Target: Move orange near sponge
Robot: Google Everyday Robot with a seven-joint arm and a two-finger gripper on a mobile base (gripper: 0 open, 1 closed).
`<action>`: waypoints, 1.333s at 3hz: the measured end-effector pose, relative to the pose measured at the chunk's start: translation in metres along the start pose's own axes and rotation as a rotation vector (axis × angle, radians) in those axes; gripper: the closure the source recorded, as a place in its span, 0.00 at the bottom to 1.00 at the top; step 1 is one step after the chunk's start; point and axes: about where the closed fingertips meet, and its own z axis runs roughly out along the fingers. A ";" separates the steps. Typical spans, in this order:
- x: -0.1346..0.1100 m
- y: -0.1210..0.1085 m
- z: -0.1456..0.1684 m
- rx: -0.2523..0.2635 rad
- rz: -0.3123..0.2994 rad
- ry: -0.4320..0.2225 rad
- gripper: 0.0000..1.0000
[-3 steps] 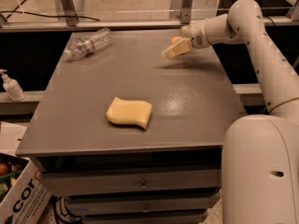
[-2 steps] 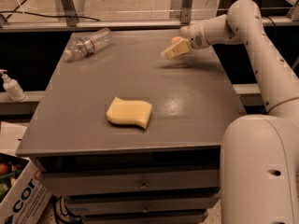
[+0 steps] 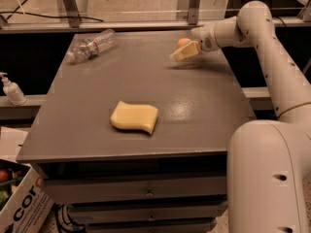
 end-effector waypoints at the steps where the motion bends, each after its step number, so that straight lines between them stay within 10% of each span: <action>1: 0.005 -0.008 -0.005 0.020 0.040 -0.004 0.18; 4: 0.001 -0.001 -0.035 -0.012 0.075 -0.014 0.87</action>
Offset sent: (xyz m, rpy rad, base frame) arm 0.0010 -0.0337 0.0164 0.0639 0.0404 -0.0641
